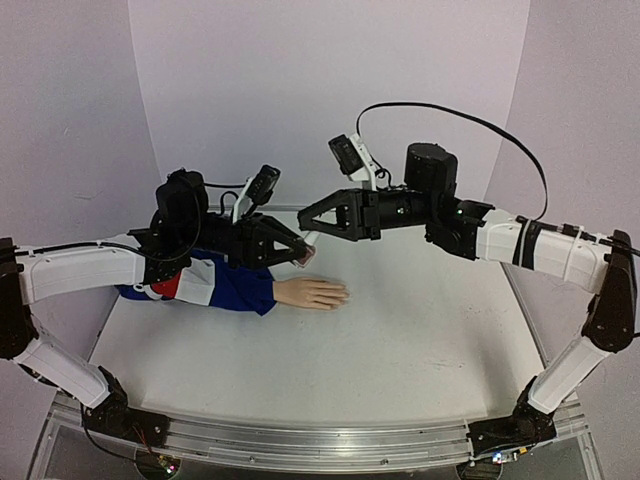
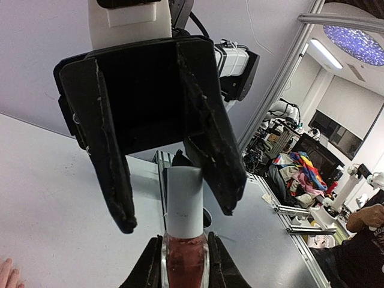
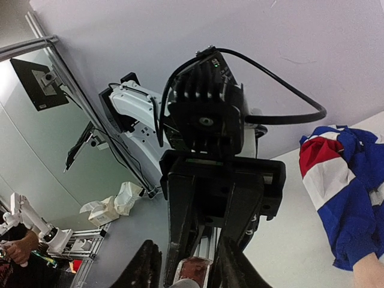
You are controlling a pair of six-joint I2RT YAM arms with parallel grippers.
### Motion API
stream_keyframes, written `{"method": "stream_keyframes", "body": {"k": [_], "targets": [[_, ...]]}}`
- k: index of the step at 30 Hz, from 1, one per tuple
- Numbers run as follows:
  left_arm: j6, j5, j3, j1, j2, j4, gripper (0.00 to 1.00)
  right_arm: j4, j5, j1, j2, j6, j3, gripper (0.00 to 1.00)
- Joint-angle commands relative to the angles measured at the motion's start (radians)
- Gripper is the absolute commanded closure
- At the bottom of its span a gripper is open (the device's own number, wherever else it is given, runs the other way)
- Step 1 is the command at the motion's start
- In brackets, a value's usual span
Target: Paint the nails
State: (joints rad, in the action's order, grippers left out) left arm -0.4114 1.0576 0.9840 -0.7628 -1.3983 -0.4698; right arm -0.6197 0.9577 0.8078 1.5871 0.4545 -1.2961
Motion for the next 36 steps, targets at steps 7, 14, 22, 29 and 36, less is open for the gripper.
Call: {"method": "stream_keyframes", "body": {"k": [7,14,22,29,36], "targets": [[-0.012,-0.002,0.085,0.0,-0.015,-0.04,1.0,-0.218,0.004,0.014,0.003,0.08,0.047,0.75],[0.018,-0.183,0.067,0.006,0.019,-0.047,1.0,-0.233,-0.099,0.037,-0.004,0.076,0.083,0.99],[0.224,-0.683,0.04,0.007,0.029,-0.08,1.0,-0.156,-0.505,0.099,0.002,0.112,0.115,1.0],[0.593,-0.993,0.107,-0.061,-0.196,-0.349,1.0,0.316,-1.456,0.289,0.101,0.281,-0.118,1.0],[0.593,-1.093,0.107,-0.109,-0.315,-0.472,1.0,0.383,-1.572,0.316,0.167,0.321,-0.246,1.0]]}}
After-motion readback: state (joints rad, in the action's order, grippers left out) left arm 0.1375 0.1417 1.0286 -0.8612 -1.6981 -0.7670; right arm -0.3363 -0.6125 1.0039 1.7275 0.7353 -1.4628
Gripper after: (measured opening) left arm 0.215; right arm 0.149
